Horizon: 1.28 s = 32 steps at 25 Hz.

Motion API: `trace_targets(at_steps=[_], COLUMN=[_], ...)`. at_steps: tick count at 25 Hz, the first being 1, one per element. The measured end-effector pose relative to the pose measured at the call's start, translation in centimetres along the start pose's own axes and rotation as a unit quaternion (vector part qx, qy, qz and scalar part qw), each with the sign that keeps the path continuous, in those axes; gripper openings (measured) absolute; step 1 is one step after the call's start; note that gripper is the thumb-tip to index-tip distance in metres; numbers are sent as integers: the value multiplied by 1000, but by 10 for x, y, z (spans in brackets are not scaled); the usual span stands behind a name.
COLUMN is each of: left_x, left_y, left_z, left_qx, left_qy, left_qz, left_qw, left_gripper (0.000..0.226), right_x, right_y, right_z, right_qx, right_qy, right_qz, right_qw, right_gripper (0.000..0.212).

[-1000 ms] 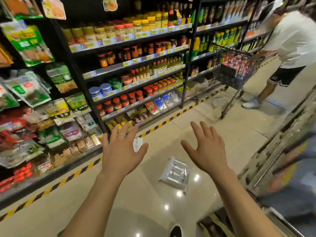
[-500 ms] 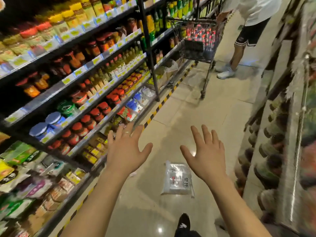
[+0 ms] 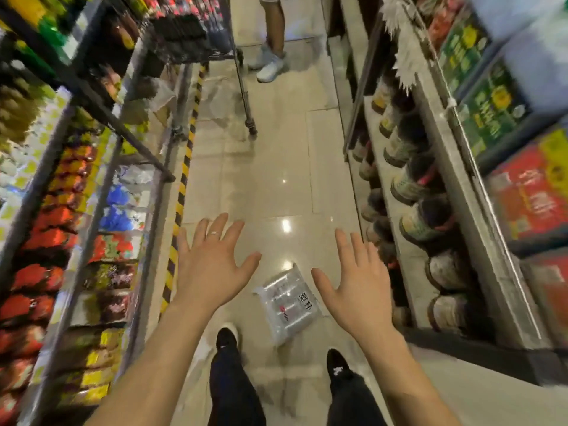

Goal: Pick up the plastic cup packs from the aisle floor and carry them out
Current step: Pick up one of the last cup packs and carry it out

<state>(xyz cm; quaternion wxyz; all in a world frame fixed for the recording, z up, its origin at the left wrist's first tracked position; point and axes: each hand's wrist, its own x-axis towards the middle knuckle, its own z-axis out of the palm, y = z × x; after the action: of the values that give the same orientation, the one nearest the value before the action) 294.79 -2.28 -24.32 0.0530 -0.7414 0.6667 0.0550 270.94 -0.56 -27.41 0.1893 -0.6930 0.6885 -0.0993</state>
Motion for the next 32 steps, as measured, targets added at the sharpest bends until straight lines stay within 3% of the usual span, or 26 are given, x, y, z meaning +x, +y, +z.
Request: trace_targets(at_steps=[10, 18, 24, 32], left_x=[117, 157, 195, 221], left_y=[-55, -54, -47, -63], left_z=[193, 421, 596, 772], left_qx=[19, 14, 11, -1], left_qy=[-129, -160, -136, -169], left_qz=[247, 306, 364, 370], left_qw=[960, 938, 921, 914], left_gripper=[82, 79, 74, 71], right_x=[0, -7, -10, -11], right_y=[-25, 47, 112, 159], right_z=[210, 425, 606, 767], right_qx=[62, 119, 135, 149], right_qy=[13, 18, 34, 10], right_qz=[272, 418, 459, 517], right_qw=[960, 900, 877, 843], right_gripper=[82, 78, 79, 76])
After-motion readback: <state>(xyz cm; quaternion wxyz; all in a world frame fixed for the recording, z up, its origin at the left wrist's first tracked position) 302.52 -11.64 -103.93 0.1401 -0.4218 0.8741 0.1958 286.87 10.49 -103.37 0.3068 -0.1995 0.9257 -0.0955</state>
